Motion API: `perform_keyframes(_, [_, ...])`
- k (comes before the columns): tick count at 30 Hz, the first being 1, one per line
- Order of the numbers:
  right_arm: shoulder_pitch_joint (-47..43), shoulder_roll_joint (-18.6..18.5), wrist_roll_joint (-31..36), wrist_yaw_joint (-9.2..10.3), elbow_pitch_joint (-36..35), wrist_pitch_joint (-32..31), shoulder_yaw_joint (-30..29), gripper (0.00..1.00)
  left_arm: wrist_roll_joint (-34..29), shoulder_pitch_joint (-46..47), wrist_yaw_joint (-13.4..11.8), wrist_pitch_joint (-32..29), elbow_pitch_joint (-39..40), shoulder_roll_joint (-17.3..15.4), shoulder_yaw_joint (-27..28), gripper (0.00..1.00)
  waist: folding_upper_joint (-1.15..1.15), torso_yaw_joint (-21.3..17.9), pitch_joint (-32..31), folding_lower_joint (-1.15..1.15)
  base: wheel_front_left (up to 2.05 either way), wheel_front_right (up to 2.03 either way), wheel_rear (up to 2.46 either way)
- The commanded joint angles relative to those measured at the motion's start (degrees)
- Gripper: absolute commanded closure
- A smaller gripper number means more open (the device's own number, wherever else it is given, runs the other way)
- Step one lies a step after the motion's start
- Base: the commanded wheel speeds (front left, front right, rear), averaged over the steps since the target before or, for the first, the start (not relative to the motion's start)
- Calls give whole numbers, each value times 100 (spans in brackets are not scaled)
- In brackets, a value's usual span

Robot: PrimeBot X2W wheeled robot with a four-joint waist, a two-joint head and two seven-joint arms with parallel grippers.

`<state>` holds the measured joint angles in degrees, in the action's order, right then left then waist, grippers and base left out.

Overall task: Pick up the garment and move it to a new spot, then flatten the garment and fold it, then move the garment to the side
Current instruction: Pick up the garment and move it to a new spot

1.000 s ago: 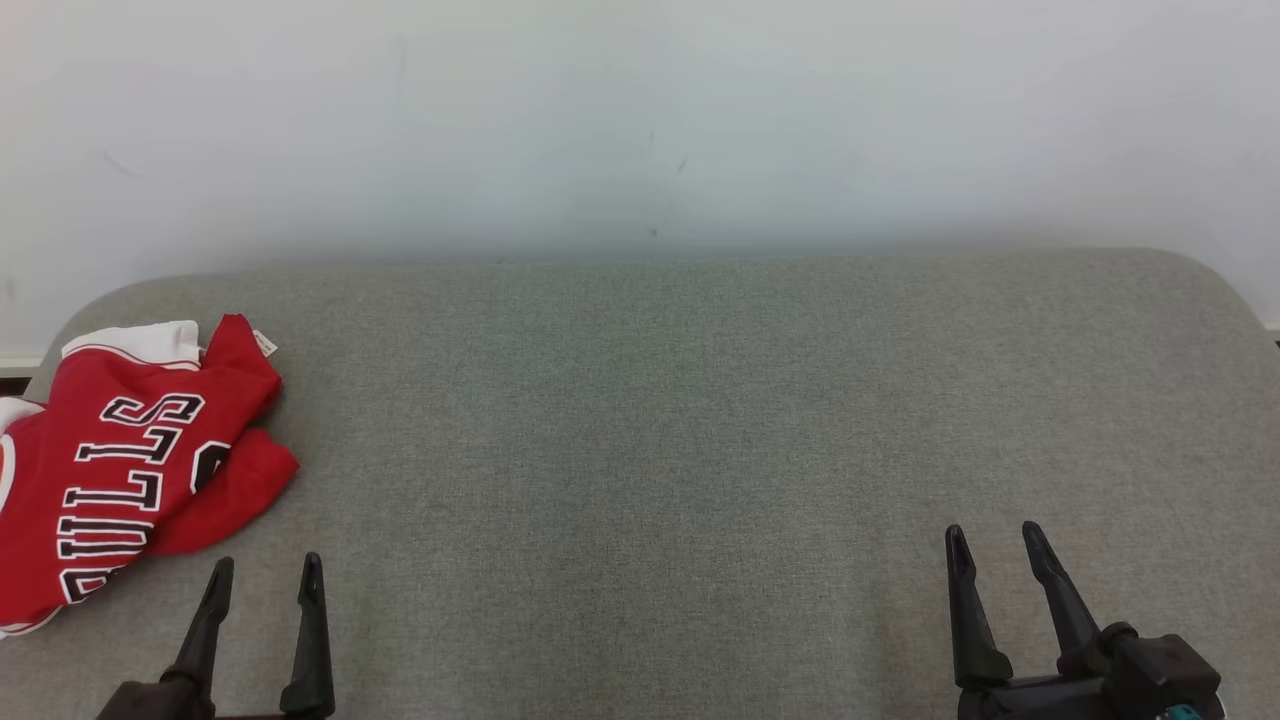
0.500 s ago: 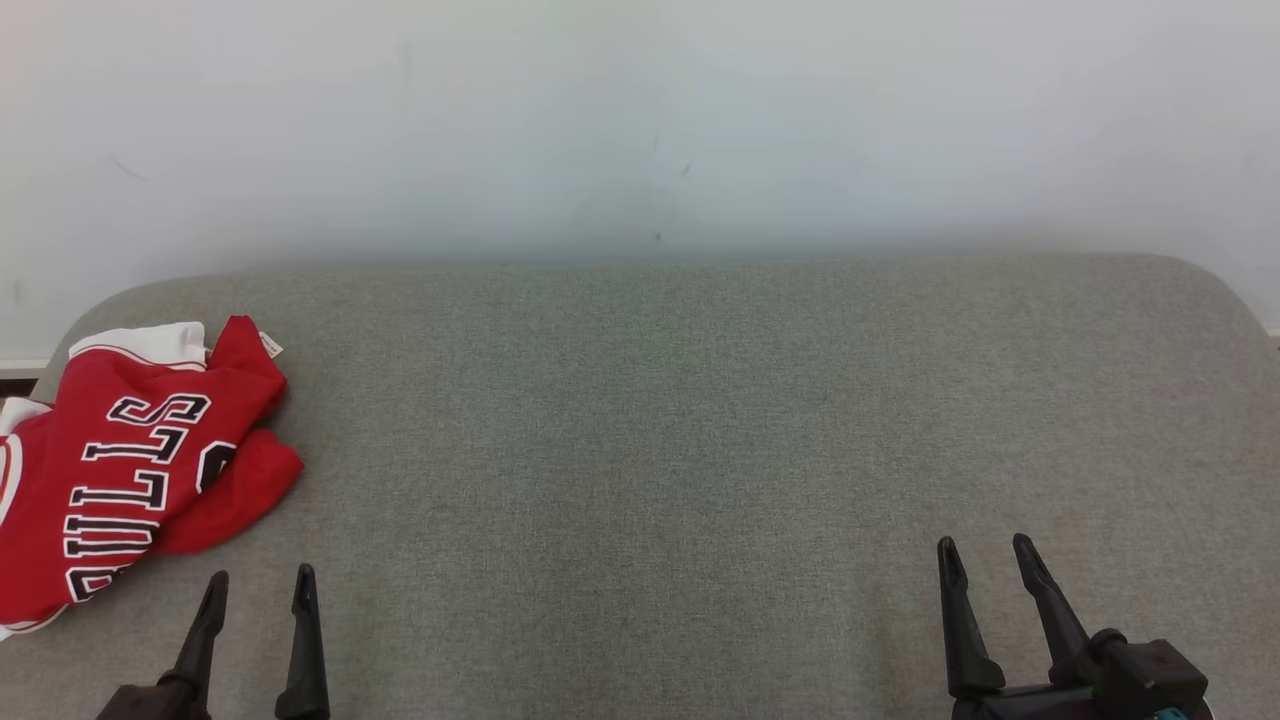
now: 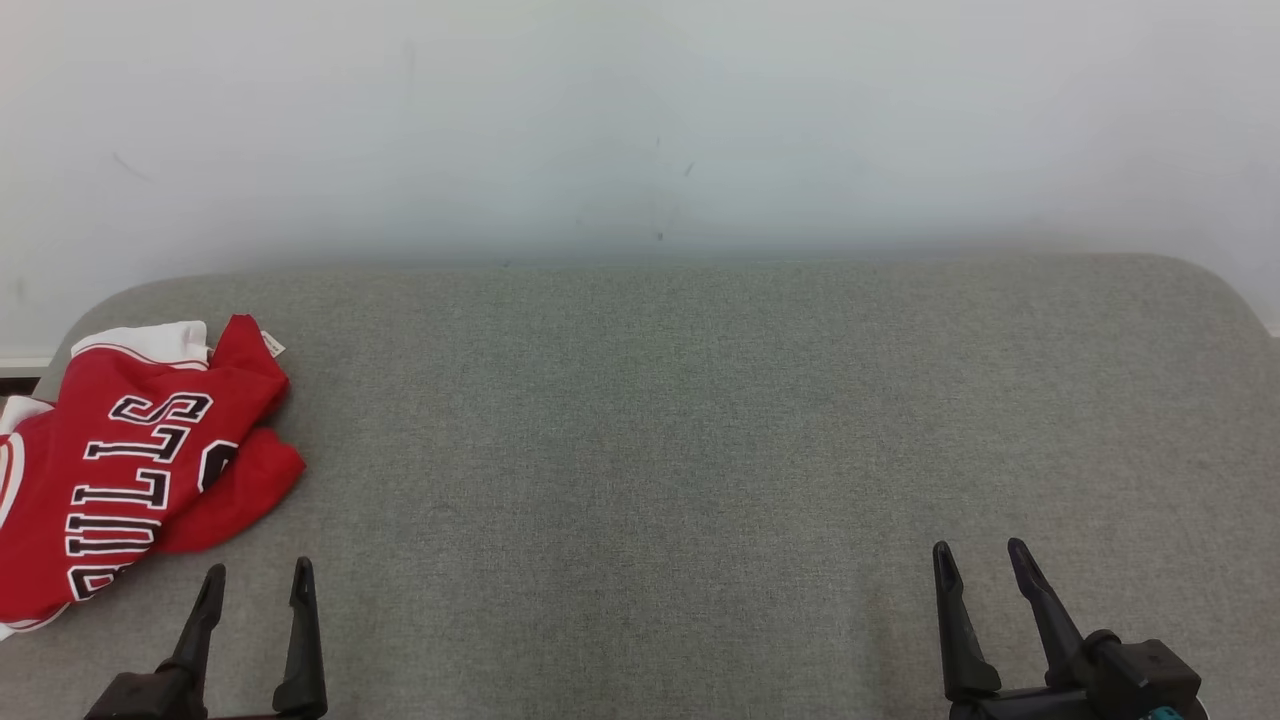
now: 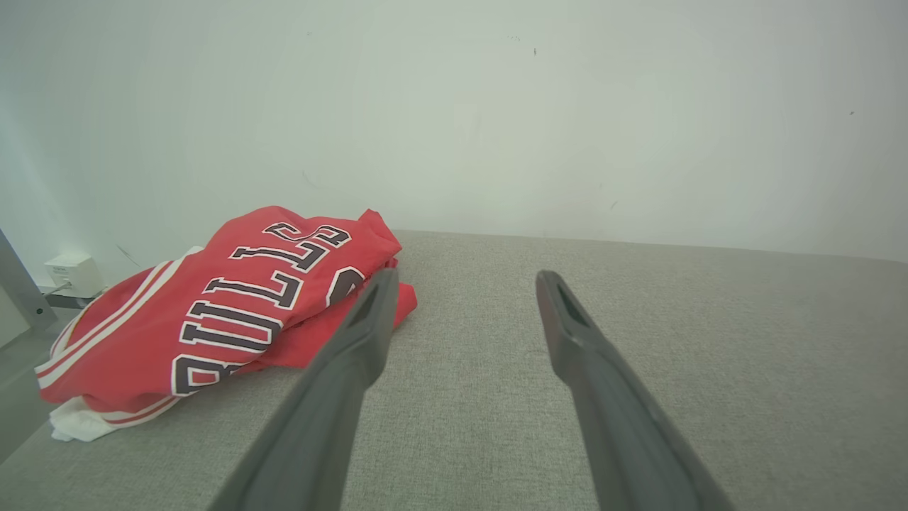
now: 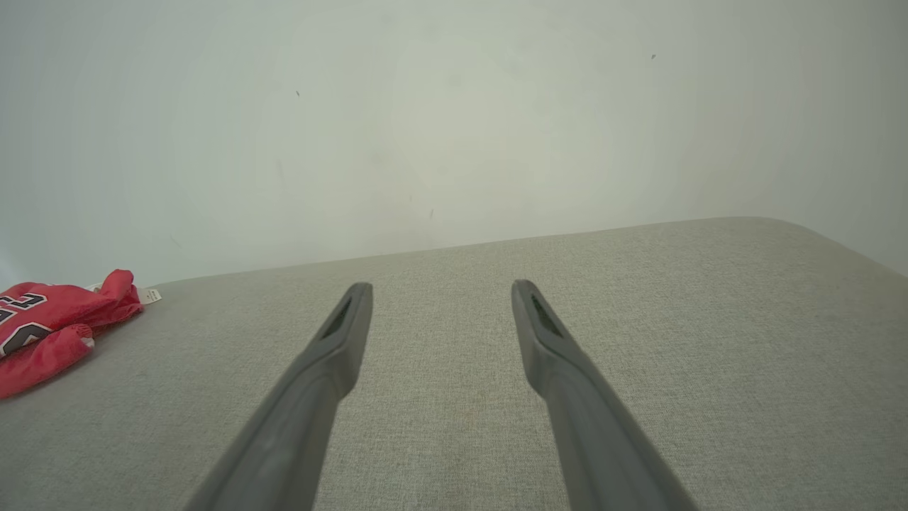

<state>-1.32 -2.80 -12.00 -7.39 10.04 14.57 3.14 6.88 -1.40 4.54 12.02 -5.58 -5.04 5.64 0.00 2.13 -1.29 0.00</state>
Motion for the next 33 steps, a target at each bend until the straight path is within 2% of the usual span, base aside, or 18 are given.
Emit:
perform_keyframes(1, [-7,-15,2,-19,11,-23,10,0,38,-34,-28,-16,40,-37,-6,0,0,0,-2,0,0,0,0])
perform_keyframes(17, [-51,-15,-52,-19,45,-15,20,0,124,-6,-63,-23,-6,-101,-54,0,0,113,-20,0,0,0,0])
perform_keyframes(33, [-75,-15,-104,-19,123,4,101,0,205,5,-114,-25,-142,-223,-60,0,0,787,-59,0,0,0,0])
